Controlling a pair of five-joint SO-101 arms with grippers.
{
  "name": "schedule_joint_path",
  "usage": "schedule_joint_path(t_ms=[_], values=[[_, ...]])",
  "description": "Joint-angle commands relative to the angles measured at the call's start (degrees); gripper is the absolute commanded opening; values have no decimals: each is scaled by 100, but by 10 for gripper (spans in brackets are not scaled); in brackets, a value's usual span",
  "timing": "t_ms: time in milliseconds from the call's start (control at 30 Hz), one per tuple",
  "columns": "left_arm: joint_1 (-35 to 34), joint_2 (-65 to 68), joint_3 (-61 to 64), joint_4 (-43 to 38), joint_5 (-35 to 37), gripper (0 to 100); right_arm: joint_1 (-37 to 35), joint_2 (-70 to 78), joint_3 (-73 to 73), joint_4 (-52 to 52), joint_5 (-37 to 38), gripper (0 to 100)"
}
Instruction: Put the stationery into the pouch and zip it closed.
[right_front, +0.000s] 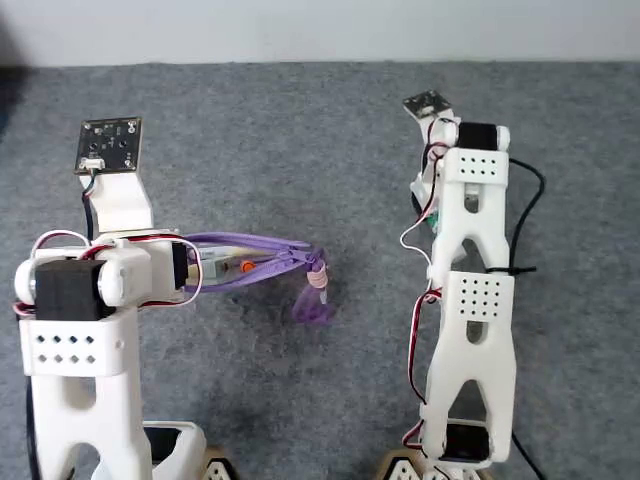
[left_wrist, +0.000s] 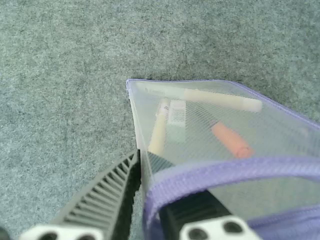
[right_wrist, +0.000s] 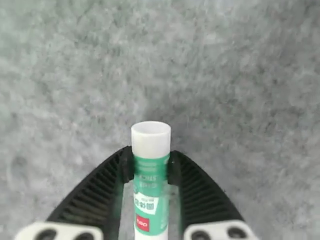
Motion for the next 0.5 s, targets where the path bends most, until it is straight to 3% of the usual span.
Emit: schedule_joint_path(t_ms=[0, 233, 467], values=[[0, -79, -233, -79, 53, 12, 48, -215, -695, 268, 18, 7], [0, -97, -242, -79, 53, 12, 22, -1314, -642, 295, 18, 7], [0, -105, -242, -79, 53, 12, -101, -3688, 1635, 286, 9, 7]])
